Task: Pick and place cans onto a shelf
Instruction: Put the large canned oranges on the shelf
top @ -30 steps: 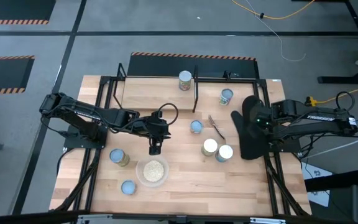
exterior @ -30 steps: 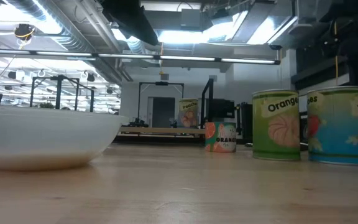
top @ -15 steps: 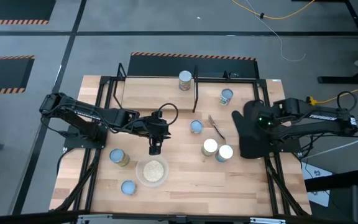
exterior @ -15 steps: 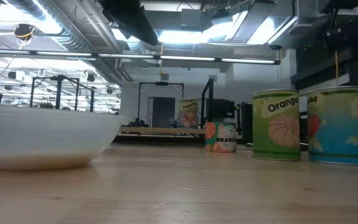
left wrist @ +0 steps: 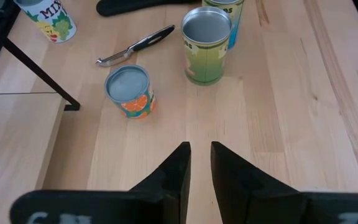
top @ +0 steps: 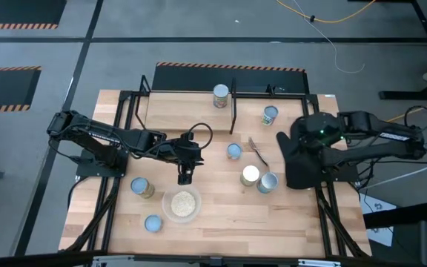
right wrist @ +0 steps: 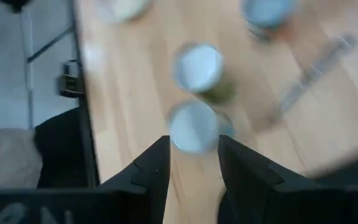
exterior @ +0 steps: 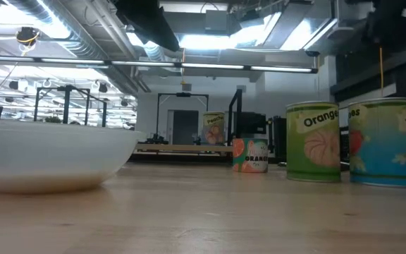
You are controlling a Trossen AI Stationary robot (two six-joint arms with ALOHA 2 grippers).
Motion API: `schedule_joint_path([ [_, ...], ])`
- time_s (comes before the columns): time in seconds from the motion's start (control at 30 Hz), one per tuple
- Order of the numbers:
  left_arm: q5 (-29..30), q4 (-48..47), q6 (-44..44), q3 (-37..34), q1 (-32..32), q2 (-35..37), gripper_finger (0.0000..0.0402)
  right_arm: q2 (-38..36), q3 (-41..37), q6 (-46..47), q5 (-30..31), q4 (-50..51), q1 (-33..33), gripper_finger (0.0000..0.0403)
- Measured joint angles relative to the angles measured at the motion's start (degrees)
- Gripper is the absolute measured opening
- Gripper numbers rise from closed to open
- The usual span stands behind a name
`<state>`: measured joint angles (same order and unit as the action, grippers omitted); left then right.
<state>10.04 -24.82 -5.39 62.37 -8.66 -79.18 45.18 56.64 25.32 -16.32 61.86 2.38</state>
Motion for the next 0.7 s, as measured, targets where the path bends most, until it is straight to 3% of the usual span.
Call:
schedule_joint_path([
  [0.17,0.0,0.0,0.0,0.0,0.0,0.0,0.0057,3.7,0.0,-3.9,-0.3,-7.8,-5.3,0.014],
  [0.37,0.0,0.0,0.0,0.0,0.0,0.0,0.0057,9.6,0.0,-10.3,1.7,-9.5,-9.8,0.014],
  [0.53,0.0,0.2,0.0,0.0,0.0,0.0,0.0057,14.5,-0.1,-12.8,7.5,-9.9,-10.9,0.014],
  [0.7,0.0,3.7,0.0,0.0,0.0,0.0,0.0057,18.0,-0.1,-16.4,7.8,-9.9,-10.9,0.014],
])
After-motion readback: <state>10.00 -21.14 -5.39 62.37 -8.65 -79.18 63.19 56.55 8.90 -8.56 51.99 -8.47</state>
